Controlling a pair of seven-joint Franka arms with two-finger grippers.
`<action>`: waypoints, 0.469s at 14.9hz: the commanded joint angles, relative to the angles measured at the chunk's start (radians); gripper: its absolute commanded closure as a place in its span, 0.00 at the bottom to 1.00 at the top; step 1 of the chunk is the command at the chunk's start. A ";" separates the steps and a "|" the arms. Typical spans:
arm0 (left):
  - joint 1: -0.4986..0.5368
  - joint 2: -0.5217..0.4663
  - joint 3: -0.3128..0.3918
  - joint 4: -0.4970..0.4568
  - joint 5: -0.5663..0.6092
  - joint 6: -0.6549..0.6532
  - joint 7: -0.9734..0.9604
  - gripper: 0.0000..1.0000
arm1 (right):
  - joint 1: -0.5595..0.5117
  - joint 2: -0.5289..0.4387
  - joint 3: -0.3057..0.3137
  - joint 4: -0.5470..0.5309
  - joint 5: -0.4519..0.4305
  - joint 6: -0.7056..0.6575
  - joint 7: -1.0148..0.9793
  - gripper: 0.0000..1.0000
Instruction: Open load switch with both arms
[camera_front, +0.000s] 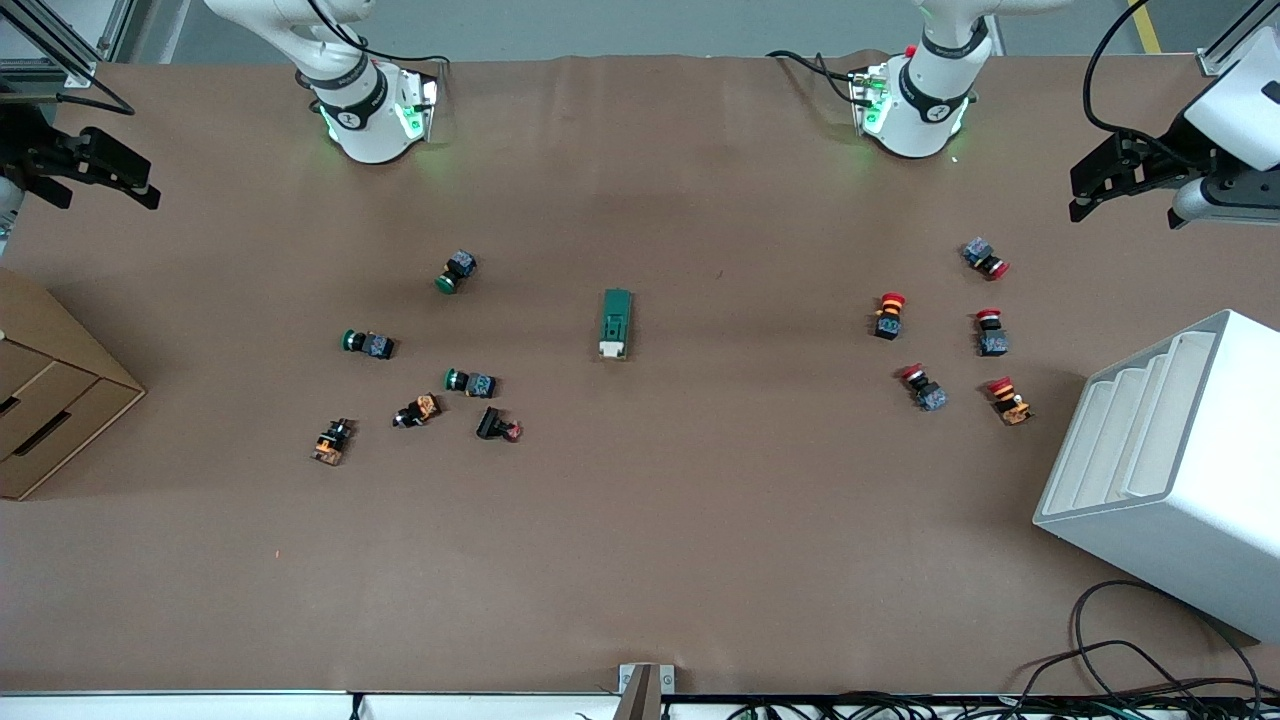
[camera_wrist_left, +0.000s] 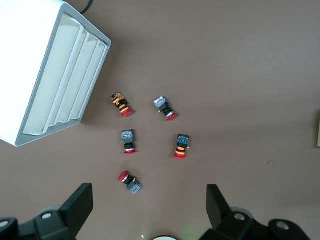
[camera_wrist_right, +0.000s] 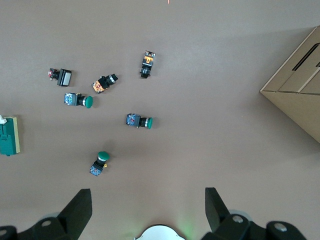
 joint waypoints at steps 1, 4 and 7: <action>0.006 0.006 -0.004 0.015 0.018 0.004 0.018 0.00 | 0.005 -0.024 -0.003 -0.019 -0.005 -0.003 0.004 0.00; 0.007 0.012 -0.003 0.016 0.015 0.004 0.020 0.00 | 0.006 -0.024 -0.003 -0.019 -0.005 -0.001 0.004 0.00; 0.006 0.050 -0.003 0.032 -0.001 0.039 0.017 0.00 | 0.005 -0.024 -0.003 -0.019 -0.005 -0.001 0.004 0.00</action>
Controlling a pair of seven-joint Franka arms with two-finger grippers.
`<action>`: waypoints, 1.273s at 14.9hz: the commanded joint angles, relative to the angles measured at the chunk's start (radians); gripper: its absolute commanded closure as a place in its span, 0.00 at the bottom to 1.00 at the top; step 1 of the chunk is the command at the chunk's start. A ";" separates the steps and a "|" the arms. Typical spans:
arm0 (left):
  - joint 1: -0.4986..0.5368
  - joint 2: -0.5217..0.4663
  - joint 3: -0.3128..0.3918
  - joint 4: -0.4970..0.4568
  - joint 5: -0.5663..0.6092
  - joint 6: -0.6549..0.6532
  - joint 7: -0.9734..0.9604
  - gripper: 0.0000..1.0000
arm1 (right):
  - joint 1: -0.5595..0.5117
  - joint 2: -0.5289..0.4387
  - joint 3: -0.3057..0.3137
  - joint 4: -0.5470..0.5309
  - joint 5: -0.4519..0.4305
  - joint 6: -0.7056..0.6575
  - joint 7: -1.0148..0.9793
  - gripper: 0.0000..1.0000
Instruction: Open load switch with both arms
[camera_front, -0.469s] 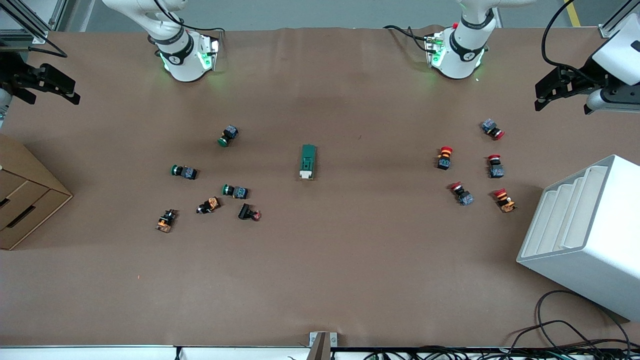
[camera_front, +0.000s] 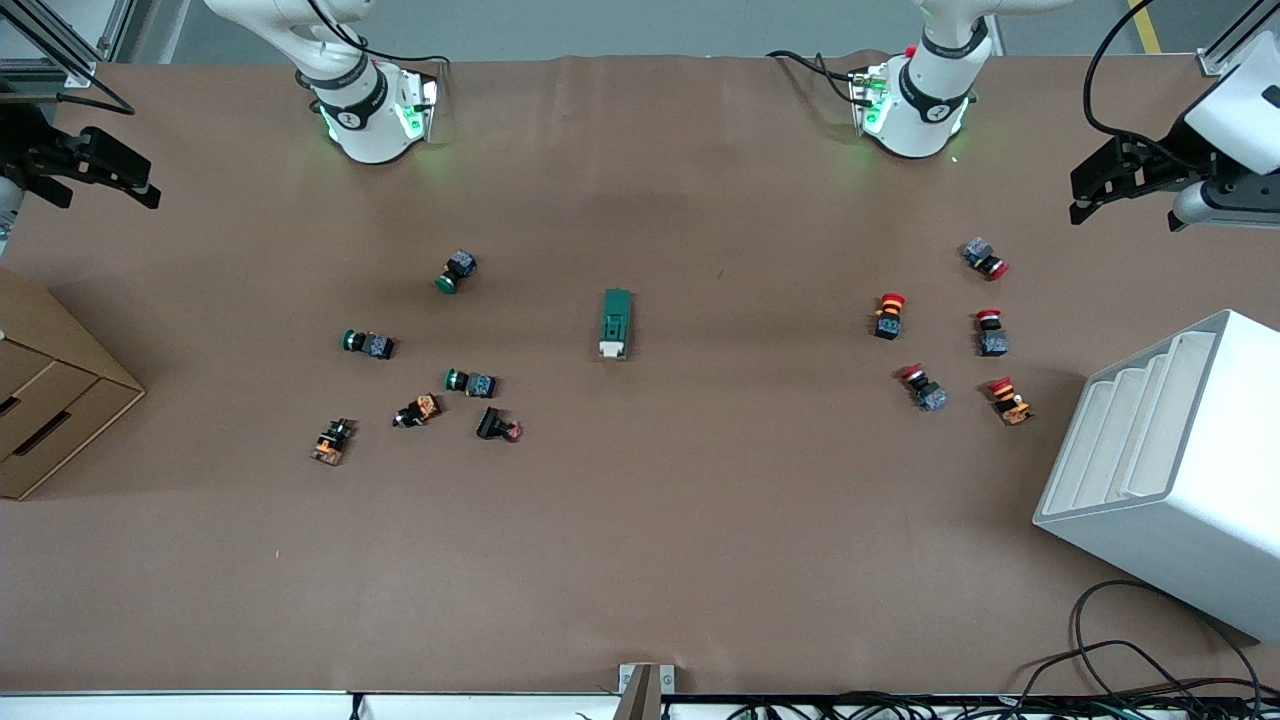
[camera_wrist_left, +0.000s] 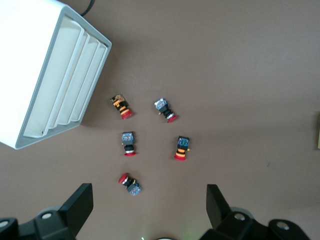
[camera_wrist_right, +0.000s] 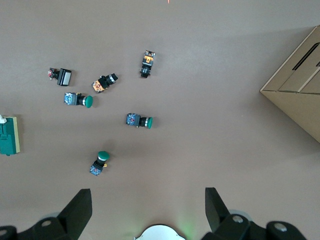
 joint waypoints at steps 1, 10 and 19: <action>-0.002 0.047 -0.005 0.012 -0.005 0.054 0.013 0.00 | 0.005 -0.024 -0.003 -0.017 -0.005 0.001 0.004 0.00; -0.062 0.138 -0.250 -0.263 0.010 0.559 -0.428 0.00 | 0.006 -0.024 -0.003 -0.017 -0.005 -0.001 0.004 0.00; -0.427 0.315 -0.310 -0.352 0.358 0.772 -1.164 0.00 | 0.008 -0.024 -0.003 -0.017 -0.005 0.001 0.003 0.00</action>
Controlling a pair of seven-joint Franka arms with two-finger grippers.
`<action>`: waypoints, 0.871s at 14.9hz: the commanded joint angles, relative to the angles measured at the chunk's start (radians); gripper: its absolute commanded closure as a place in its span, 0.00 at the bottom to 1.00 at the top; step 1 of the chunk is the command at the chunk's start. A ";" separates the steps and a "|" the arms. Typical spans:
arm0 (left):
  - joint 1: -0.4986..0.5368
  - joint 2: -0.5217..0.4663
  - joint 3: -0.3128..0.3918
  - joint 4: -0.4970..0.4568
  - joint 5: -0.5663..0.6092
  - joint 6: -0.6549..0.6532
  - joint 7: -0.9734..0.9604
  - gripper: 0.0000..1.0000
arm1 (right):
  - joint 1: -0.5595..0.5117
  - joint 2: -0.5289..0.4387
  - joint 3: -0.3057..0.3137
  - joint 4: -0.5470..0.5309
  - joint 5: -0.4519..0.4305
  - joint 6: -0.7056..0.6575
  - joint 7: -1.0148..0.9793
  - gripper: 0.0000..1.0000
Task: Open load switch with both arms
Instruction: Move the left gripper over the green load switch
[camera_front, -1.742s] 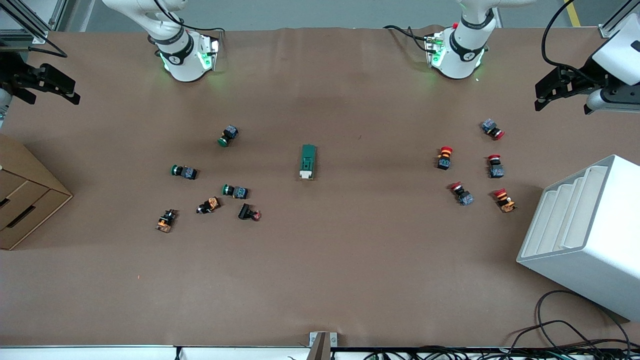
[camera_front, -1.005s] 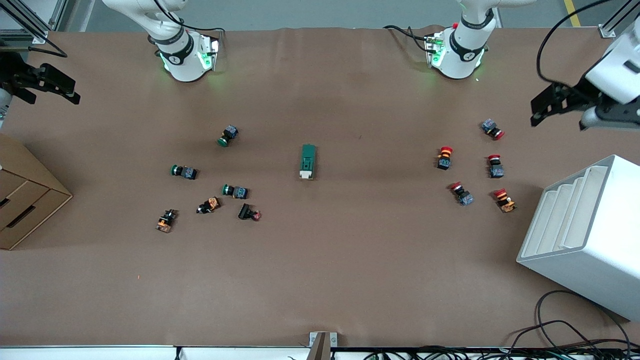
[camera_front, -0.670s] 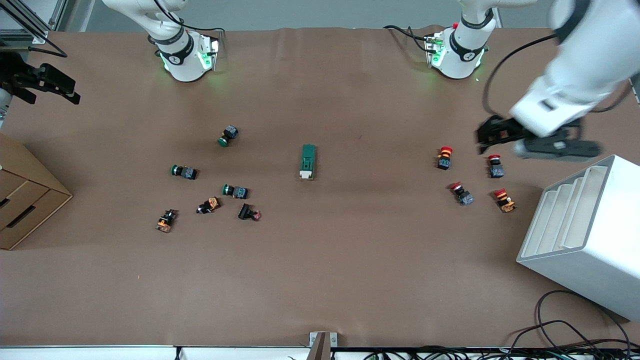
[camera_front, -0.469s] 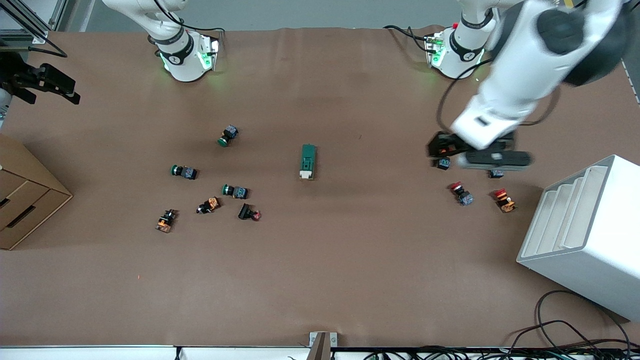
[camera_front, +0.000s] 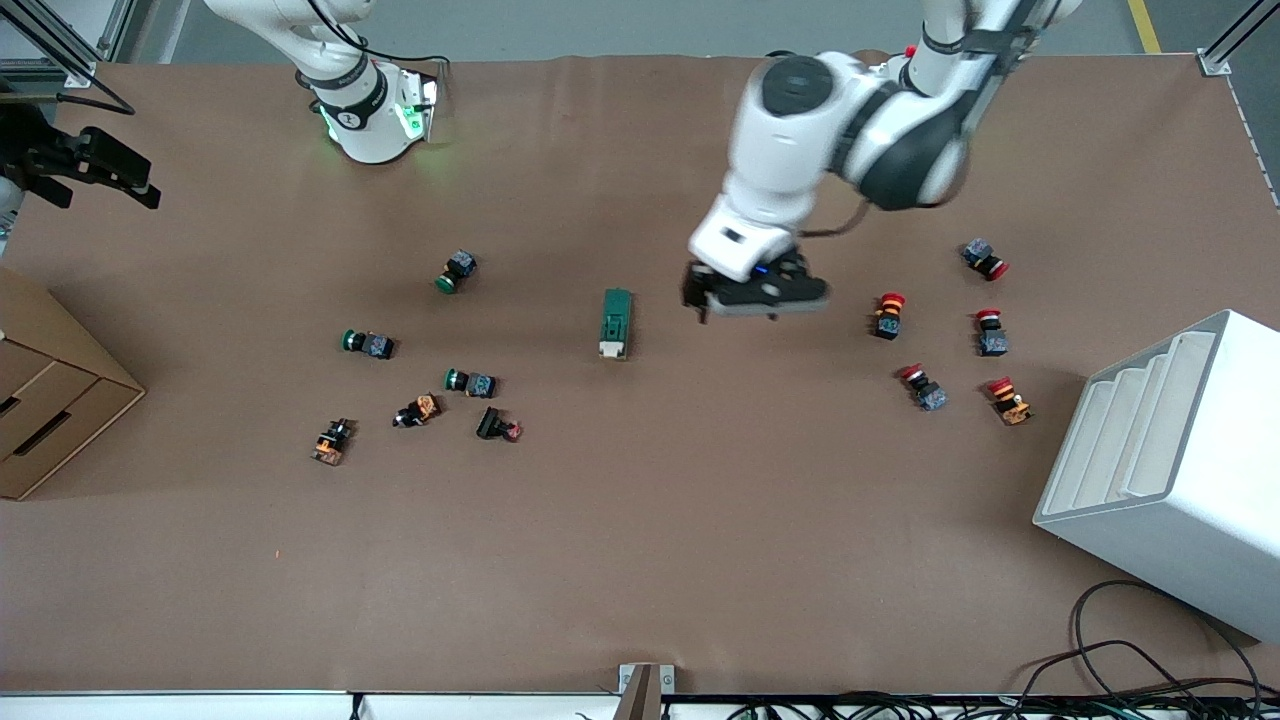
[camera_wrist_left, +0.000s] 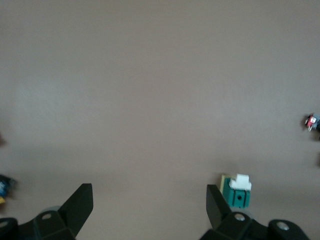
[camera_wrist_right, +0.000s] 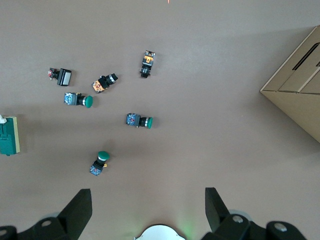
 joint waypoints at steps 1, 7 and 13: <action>-0.103 0.041 0.004 -0.025 0.133 0.031 -0.220 0.00 | 0.006 -0.024 -0.003 -0.017 -0.005 0.001 0.004 0.00; -0.279 0.229 0.004 -0.027 0.526 0.123 -0.751 0.00 | 0.006 -0.024 -0.003 -0.017 -0.005 0.001 0.003 0.00; -0.393 0.365 0.003 -0.017 0.877 0.123 -1.014 0.01 | 0.006 -0.024 -0.003 -0.017 -0.005 0.001 0.003 0.00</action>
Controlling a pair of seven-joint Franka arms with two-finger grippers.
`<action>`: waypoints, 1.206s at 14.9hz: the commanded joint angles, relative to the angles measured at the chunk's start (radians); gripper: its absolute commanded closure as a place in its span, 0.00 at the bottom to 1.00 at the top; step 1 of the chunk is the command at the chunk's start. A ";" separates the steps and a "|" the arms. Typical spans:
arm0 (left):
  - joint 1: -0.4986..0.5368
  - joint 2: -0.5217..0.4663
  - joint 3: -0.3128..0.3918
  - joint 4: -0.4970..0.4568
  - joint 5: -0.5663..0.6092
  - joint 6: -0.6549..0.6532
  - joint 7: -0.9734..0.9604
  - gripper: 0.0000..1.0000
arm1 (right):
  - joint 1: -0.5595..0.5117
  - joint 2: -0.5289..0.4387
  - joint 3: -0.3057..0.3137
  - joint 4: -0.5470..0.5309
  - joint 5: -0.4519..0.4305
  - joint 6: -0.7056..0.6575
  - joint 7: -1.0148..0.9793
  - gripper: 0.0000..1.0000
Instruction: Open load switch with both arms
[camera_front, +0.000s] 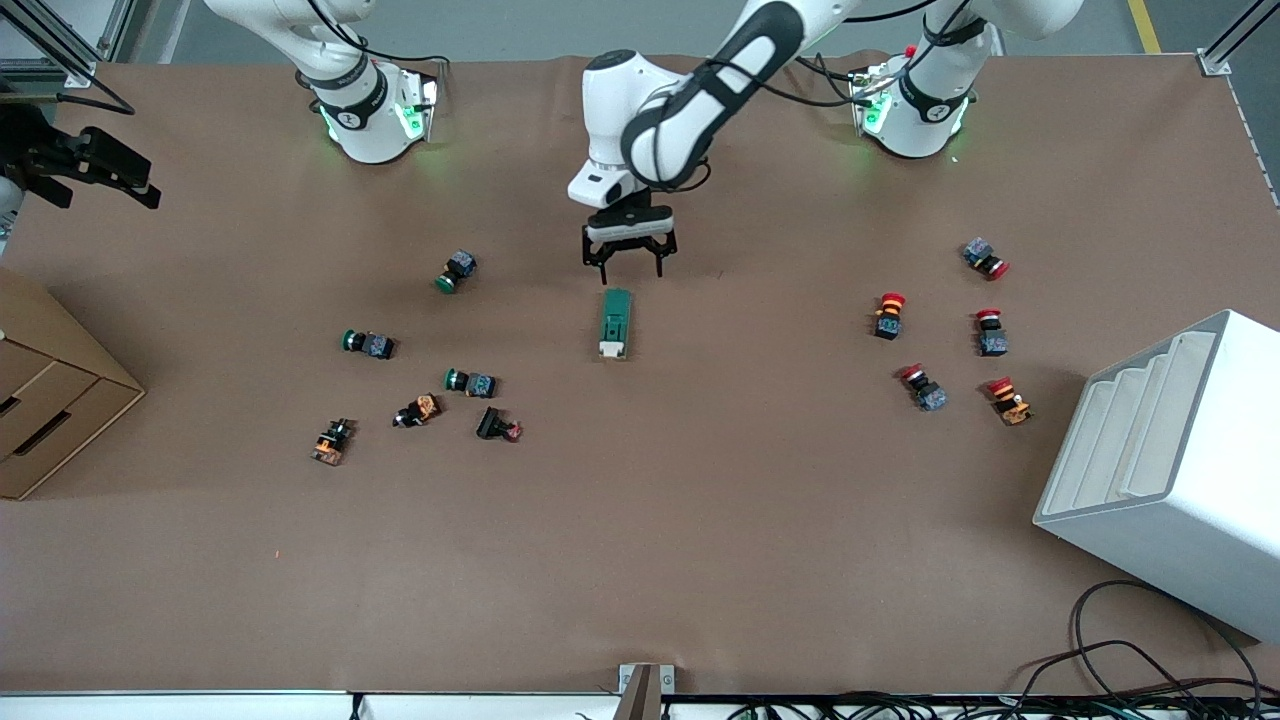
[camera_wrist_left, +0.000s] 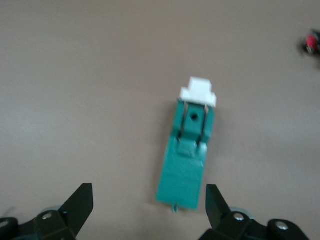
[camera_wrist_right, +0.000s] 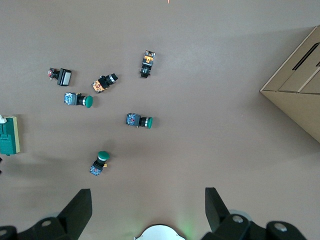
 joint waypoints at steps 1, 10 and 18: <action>-0.039 0.044 0.004 0.021 0.132 0.001 -0.020 0.01 | 0.006 -0.024 -0.002 -0.017 -0.005 0.001 0.003 0.00; -0.139 0.132 0.007 0.022 0.355 -0.118 -0.223 0.01 | 0.006 -0.012 -0.002 0.028 -0.005 -0.002 0.012 0.00; -0.160 0.218 0.017 0.053 0.640 -0.233 -0.385 0.01 | -0.005 0.023 -0.010 0.048 0.000 0.019 0.004 0.00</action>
